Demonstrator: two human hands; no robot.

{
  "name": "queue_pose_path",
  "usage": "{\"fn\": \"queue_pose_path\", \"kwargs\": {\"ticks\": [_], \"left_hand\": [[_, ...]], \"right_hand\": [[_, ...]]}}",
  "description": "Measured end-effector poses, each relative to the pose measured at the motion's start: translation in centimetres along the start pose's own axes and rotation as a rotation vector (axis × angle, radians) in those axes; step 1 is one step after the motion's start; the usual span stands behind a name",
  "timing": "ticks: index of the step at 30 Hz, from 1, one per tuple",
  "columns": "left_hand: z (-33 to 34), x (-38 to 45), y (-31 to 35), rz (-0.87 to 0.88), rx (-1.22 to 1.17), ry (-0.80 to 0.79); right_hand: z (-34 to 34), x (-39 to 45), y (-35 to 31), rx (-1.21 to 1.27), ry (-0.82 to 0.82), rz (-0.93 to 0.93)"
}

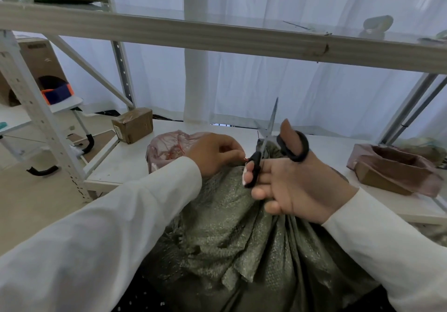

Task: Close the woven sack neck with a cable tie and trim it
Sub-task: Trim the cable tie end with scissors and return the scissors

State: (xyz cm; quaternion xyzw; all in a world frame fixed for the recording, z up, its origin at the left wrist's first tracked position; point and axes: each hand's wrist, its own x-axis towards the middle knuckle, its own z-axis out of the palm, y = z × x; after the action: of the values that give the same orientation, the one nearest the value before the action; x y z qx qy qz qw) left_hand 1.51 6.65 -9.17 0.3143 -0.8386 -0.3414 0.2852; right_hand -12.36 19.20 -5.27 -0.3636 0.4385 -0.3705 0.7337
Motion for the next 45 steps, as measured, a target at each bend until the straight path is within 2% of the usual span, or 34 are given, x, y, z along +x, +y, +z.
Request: {"fn": "queue_pose_path", "kwargs": {"ticks": [5,14,18,24,30,34,37,45], "left_hand": [[0.1,0.4,-0.3,-0.030,0.085,-0.011],[0.1,0.7,-1.3,-0.087,0.159,-0.008],[-0.1,0.3,-0.8,-0.069,0.264,0.031],[-0.2,-0.7,1.7,0.025,0.295,0.187],[0.0,-0.9,2.0,0.077,0.385,0.197],[0.3,-0.5,1.3,-0.083,0.127,0.088],[0.5,-0.4,1.0,-0.136,-0.053,0.014],[1.3,-0.3,0.8,-0.216,-0.257,0.006]], "right_hand": [[0.5,0.4,1.6,-0.143,-0.028,0.194],[1.5,0.3,2.5,-0.177,0.070,0.282],[2.0,0.7,3.1,-0.120,0.140,0.229],[2.3,1.4,3.7,0.039,0.253,0.077],[2.5,2.4,4.8,0.077,0.351,-0.028],[2.5,2.6,5.2,0.042,0.359,-0.047],[2.2,2.4,4.9,0.042,0.313,-0.003],[1.8,1.8,5.2,0.006,0.279,0.063]]}}
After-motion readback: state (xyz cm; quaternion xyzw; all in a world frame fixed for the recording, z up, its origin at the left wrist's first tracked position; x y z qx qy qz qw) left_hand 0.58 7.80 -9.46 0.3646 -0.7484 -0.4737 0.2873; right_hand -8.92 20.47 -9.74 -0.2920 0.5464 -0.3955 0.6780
